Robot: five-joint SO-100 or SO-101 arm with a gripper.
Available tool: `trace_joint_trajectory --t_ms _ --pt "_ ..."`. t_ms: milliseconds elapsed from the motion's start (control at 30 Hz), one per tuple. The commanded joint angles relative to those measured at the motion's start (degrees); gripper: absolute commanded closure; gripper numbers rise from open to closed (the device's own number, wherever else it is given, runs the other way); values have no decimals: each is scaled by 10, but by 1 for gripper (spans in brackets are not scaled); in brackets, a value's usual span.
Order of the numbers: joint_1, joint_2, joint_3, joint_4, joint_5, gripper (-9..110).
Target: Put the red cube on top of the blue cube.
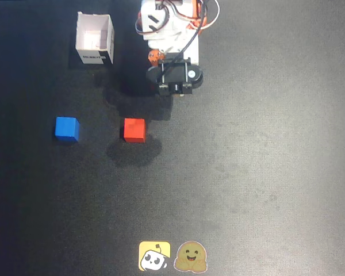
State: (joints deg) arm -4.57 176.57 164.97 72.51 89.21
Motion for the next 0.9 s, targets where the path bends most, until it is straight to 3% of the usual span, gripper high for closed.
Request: trace_joint_trajectory --t_ms 0,867 --pt "-2 6 -4 2 4 101" --pt "-2 -6 -24 4 3 101"
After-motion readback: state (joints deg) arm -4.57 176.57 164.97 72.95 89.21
